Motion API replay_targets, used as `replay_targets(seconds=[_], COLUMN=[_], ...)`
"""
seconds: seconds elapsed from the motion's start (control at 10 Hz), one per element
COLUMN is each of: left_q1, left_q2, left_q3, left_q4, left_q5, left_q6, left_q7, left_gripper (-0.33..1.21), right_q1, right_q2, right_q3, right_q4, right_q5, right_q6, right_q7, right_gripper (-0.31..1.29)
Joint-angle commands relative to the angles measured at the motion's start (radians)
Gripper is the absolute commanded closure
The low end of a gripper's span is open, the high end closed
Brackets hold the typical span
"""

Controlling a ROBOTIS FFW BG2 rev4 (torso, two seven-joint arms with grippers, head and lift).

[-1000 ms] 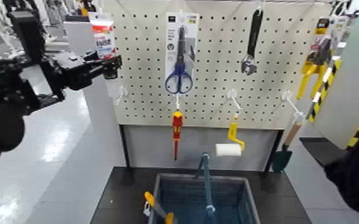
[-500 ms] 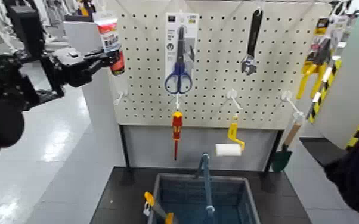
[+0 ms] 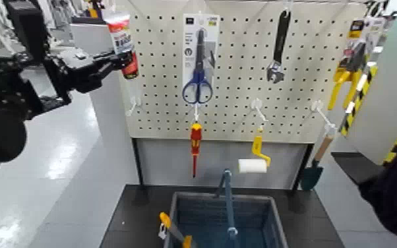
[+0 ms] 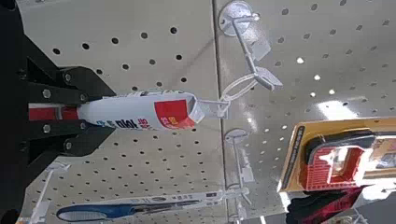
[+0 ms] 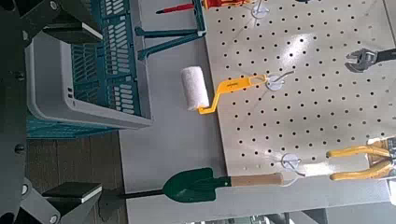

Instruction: Put the red glue tube into the crate.

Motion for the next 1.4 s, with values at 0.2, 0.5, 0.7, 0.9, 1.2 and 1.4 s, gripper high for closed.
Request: replay_targets(seconds=[0.2, 0.5, 0.7, 0.9, 1.2, 1.4], left_q1=[0.012, 0.035, 0.064, 0.111, 0.192, 0.233], left_q2=[-0.024, -0.048, -0.058, -0.067, -0.082, -0.085], left_q3=[-0.012, -0.039, -0.093, -0.139, -0.182, -0.211], left_q4=[-0.230, -0.273, -0.247, -0.218, -0.171, -0.120], left_q5=[0.069, 0.149, 0.223, 0.273, 0.332, 0.361], left_q6=[0.109, 0.139, 0.120, 0.105, 0.099, 0.114], left_q7=[0.045, 0.089, 0.126, 0.163, 0.192, 0.191], left_gripper=[1.20, 1.20, 1.20, 1.20, 1.20, 1.20], right_q1=[0.001, 0.001, -0.001, -0.001, -0.001, -0.002], right_q2=[0.115, 0.110, 0.109, 0.109, 0.109, 0.107], right_q3=[0.000, 0.003, 0.006, 0.008, 0.008, 0.006], right_q4=[-0.002, -0.003, -0.003, -0.003, -0.003, -0.002], right_q5=[0.001, 0.001, 0.001, 0.001, 0.000, 0.000], right_q6=[0.002, 0.011, 0.014, 0.014, 0.015, 0.015], right_q7=[0.000, 0.001, 0.001, 0.001, 0.001, 0.006], right_gripper=[0.17, 0.17, 0.17, 0.17, 0.17, 0.17])
